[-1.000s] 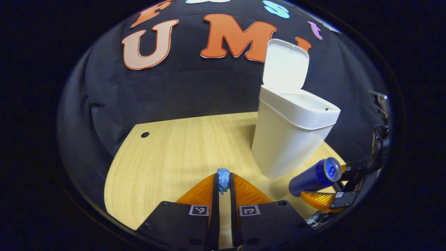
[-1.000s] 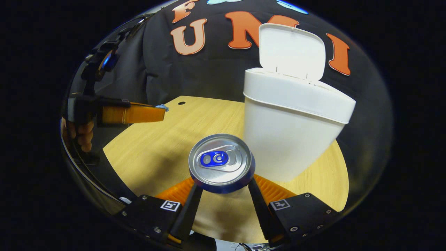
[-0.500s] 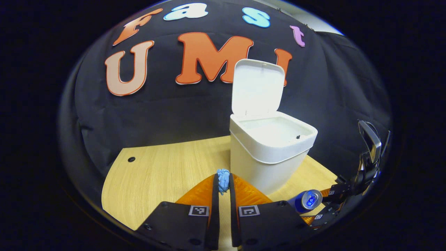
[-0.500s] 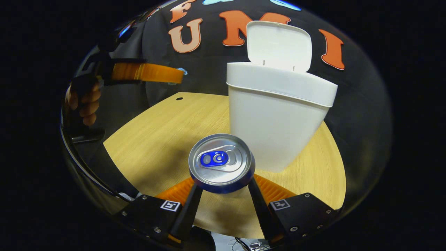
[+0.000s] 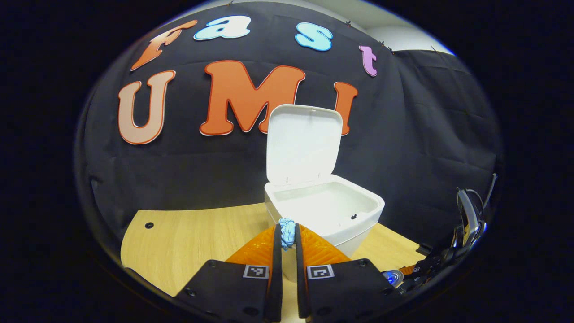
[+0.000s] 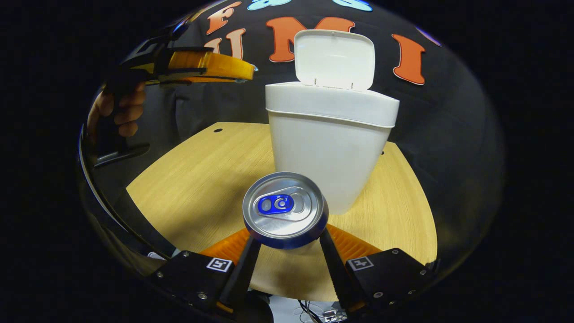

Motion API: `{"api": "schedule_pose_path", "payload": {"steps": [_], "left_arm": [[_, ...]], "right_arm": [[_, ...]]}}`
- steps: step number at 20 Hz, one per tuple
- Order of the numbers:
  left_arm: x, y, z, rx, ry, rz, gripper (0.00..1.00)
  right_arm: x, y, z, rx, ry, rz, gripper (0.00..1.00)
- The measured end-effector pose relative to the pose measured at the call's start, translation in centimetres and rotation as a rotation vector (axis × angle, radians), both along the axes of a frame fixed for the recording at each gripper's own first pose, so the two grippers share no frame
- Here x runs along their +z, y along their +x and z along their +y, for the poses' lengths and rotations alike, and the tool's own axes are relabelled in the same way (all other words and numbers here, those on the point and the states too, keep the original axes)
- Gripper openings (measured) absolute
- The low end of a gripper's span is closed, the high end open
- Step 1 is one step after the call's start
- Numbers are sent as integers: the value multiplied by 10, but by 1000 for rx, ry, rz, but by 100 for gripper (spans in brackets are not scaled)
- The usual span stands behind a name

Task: Press the lid of the desktop garbage bin to open it, pick up the crumpled paper on the desktop and throw it into the bin, then pick up the pop can on the desktop and drop it into the bin, and finally close the garbage bin lid.

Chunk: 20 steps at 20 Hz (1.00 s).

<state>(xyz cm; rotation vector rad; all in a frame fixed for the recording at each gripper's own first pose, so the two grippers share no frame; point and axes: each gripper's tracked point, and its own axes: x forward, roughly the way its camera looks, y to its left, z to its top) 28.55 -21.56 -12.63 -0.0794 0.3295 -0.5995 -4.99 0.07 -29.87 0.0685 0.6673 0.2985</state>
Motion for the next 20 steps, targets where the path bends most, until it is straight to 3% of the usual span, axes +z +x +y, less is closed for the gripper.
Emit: {"api": "schedule_pose_path", "payload": {"steps": [2,4,14,20], "left_arm": [[5,5,-13,-18,-5,-20,17],[9,6,-25,-41,-13,-36,17],[-2,16,-64,-105,-44,-12,17],[-5,14,-59,-103,-11,-44,28]], "right_arm": [[-1,-3,-5,-12,-6,5,74],[-3,-3,-13,-25,-20,9,78],[0,3,-40,-104,-21,19,78],[27,22,-62,-137,-59,-33,78]]}}
